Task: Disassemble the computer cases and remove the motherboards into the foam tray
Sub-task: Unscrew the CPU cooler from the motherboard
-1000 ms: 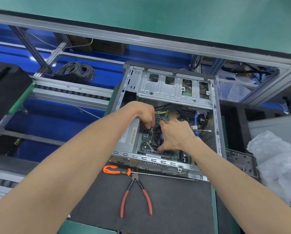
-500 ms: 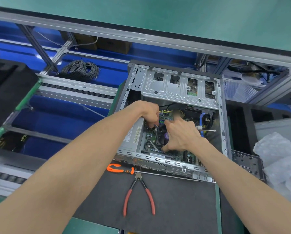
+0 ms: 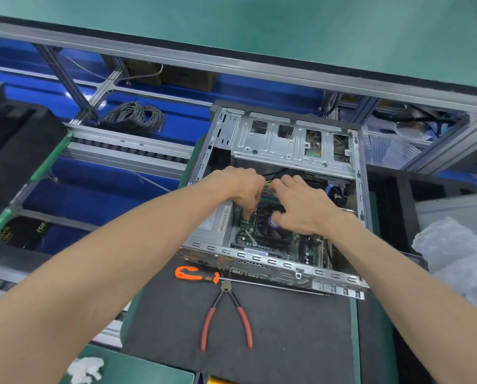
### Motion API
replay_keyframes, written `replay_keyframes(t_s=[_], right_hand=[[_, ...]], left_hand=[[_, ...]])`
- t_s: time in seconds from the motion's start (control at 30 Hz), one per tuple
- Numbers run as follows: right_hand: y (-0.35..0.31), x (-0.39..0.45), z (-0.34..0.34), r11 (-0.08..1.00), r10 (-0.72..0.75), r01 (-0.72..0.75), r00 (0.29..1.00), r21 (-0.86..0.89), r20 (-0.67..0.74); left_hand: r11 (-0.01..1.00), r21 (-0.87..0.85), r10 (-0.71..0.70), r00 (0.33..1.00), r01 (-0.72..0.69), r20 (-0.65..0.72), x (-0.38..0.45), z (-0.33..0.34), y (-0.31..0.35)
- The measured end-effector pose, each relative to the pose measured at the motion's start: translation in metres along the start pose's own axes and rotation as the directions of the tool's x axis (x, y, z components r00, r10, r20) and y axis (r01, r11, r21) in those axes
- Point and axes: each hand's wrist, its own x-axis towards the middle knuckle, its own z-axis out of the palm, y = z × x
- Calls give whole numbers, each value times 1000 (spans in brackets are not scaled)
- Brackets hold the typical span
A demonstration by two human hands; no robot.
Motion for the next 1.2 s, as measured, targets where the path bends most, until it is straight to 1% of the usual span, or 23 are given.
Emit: replay_keyframes(t_s=[0.07, 0.1, 0.17, 0.23, 0.27, 0.33, 0.37, 0.47, 0.53, 0.6, 0.73, 0.9, 1.07, 1.13, 1.17, 1.2], right_hand=[[-5, -1, -17, 977, -46, 46, 999, 207, -5], [-8, -1, -24, 950, -67, 69, 998, 305, -19], [-14, -4, -37, 874, -60, 96, 994, 476, -89], [-18, -6, -46, 791, -28, 147, 979, 595, -204], [-19, -8, -47, 747, -9, 171, 969, 643, -247], [-20, -12, -41, 684, 27, 175, 964, 708, -265], [-19, -14, -35, 675, 40, 171, 963, 718, -266], [-22, -20, -15, 699, 77, 157, 954, 698, -291], [-25, -21, -7, 706, 92, 155, 947, 691, -306], [-29, -21, -4, 730, 78, 151, 950, 667, -301], [-32, -19, -4, 788, 29, 177, 946, 589, -324], [-34, -22, -5, 809, 18, 164, 953, 565, -302], [-40, -21, -7, 813, 11, 156, 959, 561, -282], [-39, -19, -8, 855, -26, 172, 957, 490, -290], [-38, -19, -9, 893, -58, 179, 956, 414, -288], [-39, -19, -11, 937, -96, 183, 955, 299, -282]], left_hand=[[1000, -10, -13, 1000, 13, 26, -4, 1, 0], [999, -41, -13, 1000, 14, 19, -6, 0, -1], [993, -121, 7, 1000, -10, -30, -9, -1, -3], [978, -203, 24, 996, -41, -86, -11, -2, -4], [975, -217, 35, 995, -55, -94, -11, -3, -4], [982, -177, 64, 997, -71, -44, -10, -4, -2], [985, -152, 82, 997, -80, 4, -10, -4, 0], [986, -121, 127, 982, -111, 137, -7, -7, 4], [988, -81, 146, 973, -134, 180, -6, -10, 6], [984, -81, 168, 969, -156, 181, -6, -13, 6], [976, -142, 185, 971, -163, 154, -3, -13, 3], [966, -201, 193, 971, -162, 142, 2, -9, 2], [965, -220, 178, 974, -144, 144, -1, -9, 2], [967, -209, 176, 974, -145, 141, -2, -10, 1], [970, -202, 168, 973, -135, 157, -2, -10, 1], [971, -199, 167, 970, -131, 178, 0, -10, 2]])
